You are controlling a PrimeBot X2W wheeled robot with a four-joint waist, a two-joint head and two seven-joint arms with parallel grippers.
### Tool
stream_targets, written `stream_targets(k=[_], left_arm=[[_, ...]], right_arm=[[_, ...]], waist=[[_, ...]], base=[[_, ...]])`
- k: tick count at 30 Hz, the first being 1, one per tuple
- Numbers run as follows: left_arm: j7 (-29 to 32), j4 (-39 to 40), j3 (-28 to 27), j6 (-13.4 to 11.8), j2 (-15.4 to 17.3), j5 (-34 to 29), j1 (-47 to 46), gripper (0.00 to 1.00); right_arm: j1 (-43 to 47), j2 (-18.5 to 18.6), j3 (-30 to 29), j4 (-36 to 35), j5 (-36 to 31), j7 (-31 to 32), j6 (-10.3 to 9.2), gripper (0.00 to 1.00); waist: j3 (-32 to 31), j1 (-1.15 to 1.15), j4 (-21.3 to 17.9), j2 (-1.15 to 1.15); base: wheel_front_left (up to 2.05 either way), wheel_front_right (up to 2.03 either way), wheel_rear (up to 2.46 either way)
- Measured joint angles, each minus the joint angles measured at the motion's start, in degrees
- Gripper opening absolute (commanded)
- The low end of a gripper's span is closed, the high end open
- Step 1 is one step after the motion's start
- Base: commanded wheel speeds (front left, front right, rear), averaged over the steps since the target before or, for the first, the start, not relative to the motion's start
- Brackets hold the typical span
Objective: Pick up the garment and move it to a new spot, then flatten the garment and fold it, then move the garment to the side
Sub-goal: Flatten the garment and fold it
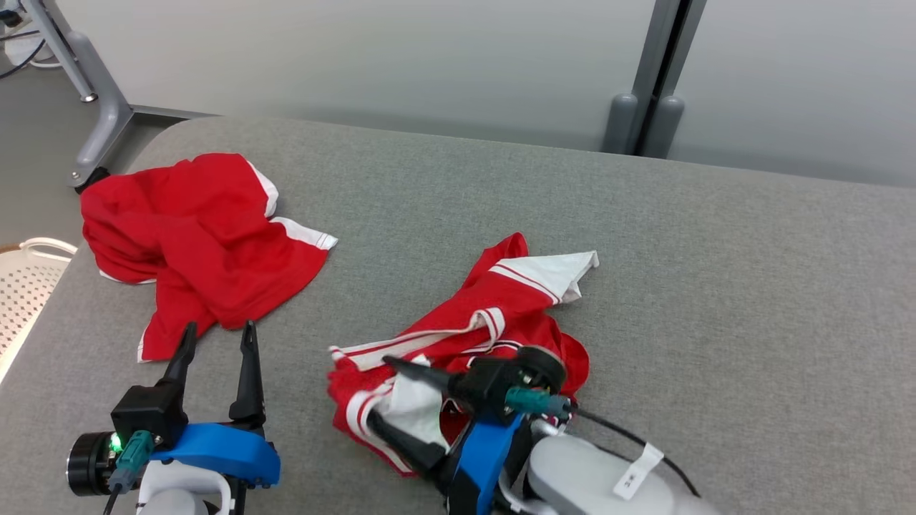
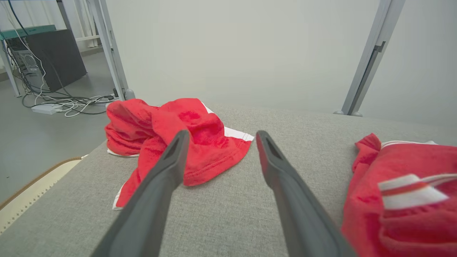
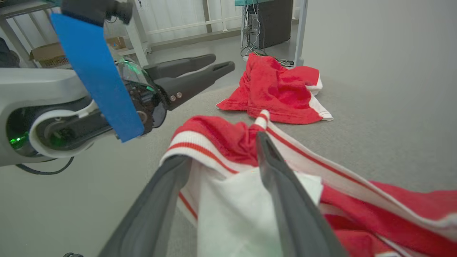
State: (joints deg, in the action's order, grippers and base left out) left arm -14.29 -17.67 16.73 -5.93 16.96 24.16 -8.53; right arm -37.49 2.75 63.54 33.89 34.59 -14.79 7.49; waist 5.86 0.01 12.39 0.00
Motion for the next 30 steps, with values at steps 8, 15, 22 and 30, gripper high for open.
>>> stream_targets(k=[8, 15, 22, 30], left_arm=[[-0.46, -0.04, -1.38, -0.18, 0.48, 0.07, 0.46, 1.0], [-0.55, 1.29, -2.14, -0.86, 0.67, 0.03, 1.47, 1.0], [-0.62, 1.97, -2.43, -1.02, 0.87, -0.02, 1.71, 1.0], [-0.63, 2.07, -1.42, -0.77, 0.45, -0.2, 1.18, 1.0]], right_arm=[[-2.05, 0.01, -18.35, 3.46, -7.4, -0.21, 0.0, 1.0], [1.66, 2.41, -32.97, 1.88, -16.51, -0.24, 0.0, 1.0], [7.55, 3.23, -37.34, 1.91, -19.03, -0.24, 0.0, 1.0], [9.22, 1.82, -33.2, 9.73, -17.69, 1.1, 0.0, 1.0]], waist=[[-0.29, 0.0, -3.52, 0.0], [-0.31, 0.0, -6.24, 0.01], [-0.2, -0.01, -7.48, 0.01], [0.5, 0.0, -6.39, 0.01]], base=[[0.0, 0.0, 0.0], [0.0, 0.0, 0.0], [0.0, 0.0, 0.0], [0.0, 0.0, 0.0]])
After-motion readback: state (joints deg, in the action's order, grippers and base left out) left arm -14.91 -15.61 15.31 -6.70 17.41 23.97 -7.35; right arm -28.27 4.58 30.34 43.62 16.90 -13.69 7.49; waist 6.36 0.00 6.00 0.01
